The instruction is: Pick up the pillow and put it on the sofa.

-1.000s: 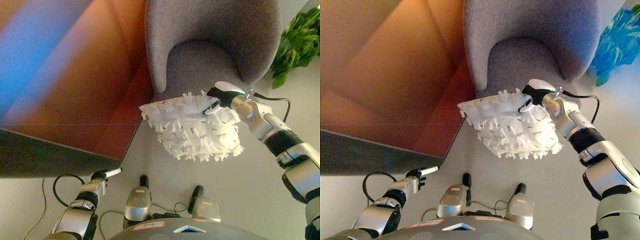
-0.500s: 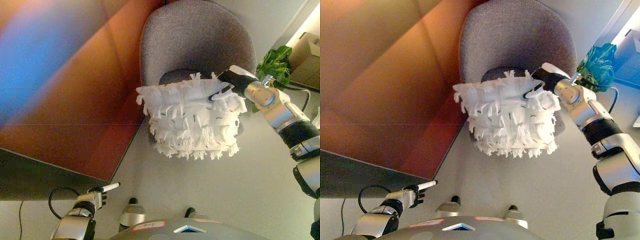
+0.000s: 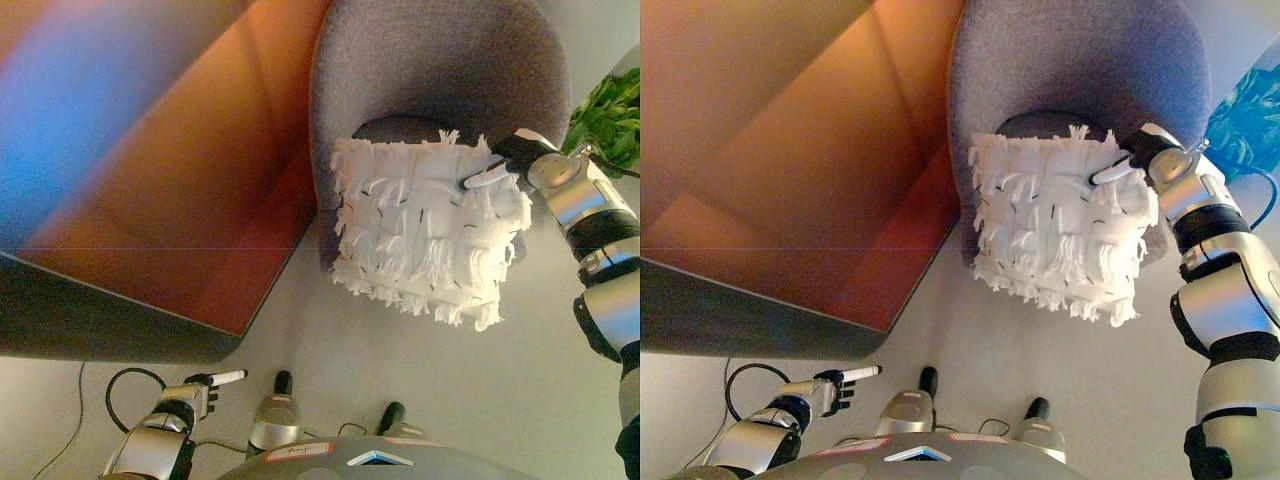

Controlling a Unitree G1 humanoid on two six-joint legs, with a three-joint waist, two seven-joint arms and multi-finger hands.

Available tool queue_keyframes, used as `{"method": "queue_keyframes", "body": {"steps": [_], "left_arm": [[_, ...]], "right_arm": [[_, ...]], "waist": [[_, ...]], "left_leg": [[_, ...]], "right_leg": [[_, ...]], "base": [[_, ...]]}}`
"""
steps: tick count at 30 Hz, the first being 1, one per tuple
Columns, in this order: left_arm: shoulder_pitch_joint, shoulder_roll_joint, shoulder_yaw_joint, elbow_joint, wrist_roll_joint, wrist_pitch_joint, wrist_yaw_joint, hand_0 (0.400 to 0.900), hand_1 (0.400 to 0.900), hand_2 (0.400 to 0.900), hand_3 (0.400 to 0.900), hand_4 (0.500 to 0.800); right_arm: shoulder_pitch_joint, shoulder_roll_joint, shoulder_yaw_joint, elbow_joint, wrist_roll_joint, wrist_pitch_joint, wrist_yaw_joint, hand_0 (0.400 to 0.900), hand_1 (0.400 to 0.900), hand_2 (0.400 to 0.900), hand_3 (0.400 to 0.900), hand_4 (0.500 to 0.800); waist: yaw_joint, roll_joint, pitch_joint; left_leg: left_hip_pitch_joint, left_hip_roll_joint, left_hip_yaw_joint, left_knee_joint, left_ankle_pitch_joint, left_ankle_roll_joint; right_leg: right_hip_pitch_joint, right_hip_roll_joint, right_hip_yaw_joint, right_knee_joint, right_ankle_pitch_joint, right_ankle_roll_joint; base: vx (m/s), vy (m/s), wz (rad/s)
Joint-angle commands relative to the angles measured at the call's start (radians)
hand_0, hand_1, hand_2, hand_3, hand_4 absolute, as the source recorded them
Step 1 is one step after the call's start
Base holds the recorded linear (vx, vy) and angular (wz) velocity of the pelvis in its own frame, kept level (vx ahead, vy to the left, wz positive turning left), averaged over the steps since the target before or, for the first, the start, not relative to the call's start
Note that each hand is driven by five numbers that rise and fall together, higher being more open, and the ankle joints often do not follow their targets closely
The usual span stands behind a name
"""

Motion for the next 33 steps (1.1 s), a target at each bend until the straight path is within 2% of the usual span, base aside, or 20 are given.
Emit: {"method": "queue_keyframes", "body": {"steps": [1,7,12,14,18,20,27,33], "left_arm": [[-0.127,0.02,-0.121,0.035,-0.052,-0.041,0.03,0.9,0.9,0.9,0.9,0.8],[-0.115,0.038,-0.119,-0.005,-0.091,-0.039,0.032,0.9,0.9,0.9,0.9,0.8],[-0.099,0.064,-0.095,-0.014,-0.086,-0.054,-0.011,0.9,0.9,0.9,0.9,0.8],[-0.094,0.072,-0.087,-0.012,-0.075,-0.05,-0.028,0.9,0.9,0.9,0.9,0.8],[-0.076,0.09,-0.079,-0.003,-0.06,-0.071,-0.062,0.9,0.9,0.9,0.9,0.8],[-0.073,0.093,-0.081,-0.003,-0.059,-0.069,-0.063,0.9,0.9,0.9,0.9,0.8],[-0.054,0.116,-0.069,0.034,-0.039,-0.105,-0.103,0.9,0.9,0.9,0.9,0.8],[-0.025,0.15,-0.033,0.045,-0.004,-0.131,-0.146,0.9,0.9,0.9,0.9,0.8]], "right_arm": [[-0.353,-0.009,0.062,0.088,0.008,0.03,-0.131,0.9,0.9,0.9,0.9,0.8],[-0.446,-0.029,0.133,0.102,-0.06,0.052,-0.178,0.9,0.9,0.9,0.9,0.8],[-0.481,-0.057,0.158,0.113,-0.082,0.083,-0.209,0.9,0.9,0.9,0.9,0.8],[-0.483,-0.066,0.158,0.113,-0.087,0.092,-0.208,0.9,0.9,0.9,0.9,0.8],[-0.483,-0.097,0.159,0.096,-0.087,0.102,-0.211,0.9,0.9,0.9,0.9,0.8],[-0.481,-0.106,0.159,0.097,-0.083,0.108,-0.207,0.9,0.9,0.9,0.9,0.8],[-0.471,-0.138,0.151,0.122,-0.09,0.135,-0.216,0.9,0.9,0.9,0.9,0.8],[-0.421,-0.192,0.124,0.104,-0.108,0.139,-0.179,0.9,0.9,0.9,0.9,0.8]], "waist": [[0.051,-0.001,0.04],[0.051,0.011,0.079],[0.055,0.004,0.079],[0.056,0.0,0.075],[0.053,-0.012,0.067],[0.052,-0.018,0.064],[0.042,-0.029,0.054],[0.023,-0.055,0.022]], "left_leg": [[-0.104,0.02,-0.069,-0.045,0.097,-0.004],[-0.151,0.02,-0.053,-0.064,0.114,-0.004],[-0.152,0.025,-0.04,-0.073,0.117,-0.006],[-0.148,0.027,-0.039,-0.074,0.118,-0.005],[-0.132,0.03,-0.04,-0.074,0.117,-0.004],[-0.125,0.032,-0.041,-0.072,0.116,-0.005],[-0.102,0.037,-0.034,-0.072,0.113,-0.005],[-0.058,0.042,-0.007,-0.083,0.112,-0.008]], "right_leg": [[-0.13,-0.106,0.022,0.06,0.056,0.041],[-0.189,-0.104,0.024,0.048,0.078,0.048],[-0.193,-0.101,0.017,0.032,0.09,0.053],[-0.19,-0.099,0.017,0.031,0.09,0.054],[-0.18,-0.092,0.022,0.041,0.081,0.051],[-0.174,-0.089,0.025,0.042,0.079,0.05],[-0.157,-0.082,0.034,0.036,0.077,0.044],[-0.116,-0.074,0.046,0.015,0.081,0.045]], "base": [[-0.29,0.003,0.07],[-0.14,0.025,-0.01],[-0.06,0.009,-0.04],[-0.01,-0.025,-0.03],[0.0,-0.013,-0.02],[0.02,-0.025,-0.05],[0.01,-0.009,-0.08],[0.01,-0.024,-0.12]]}}
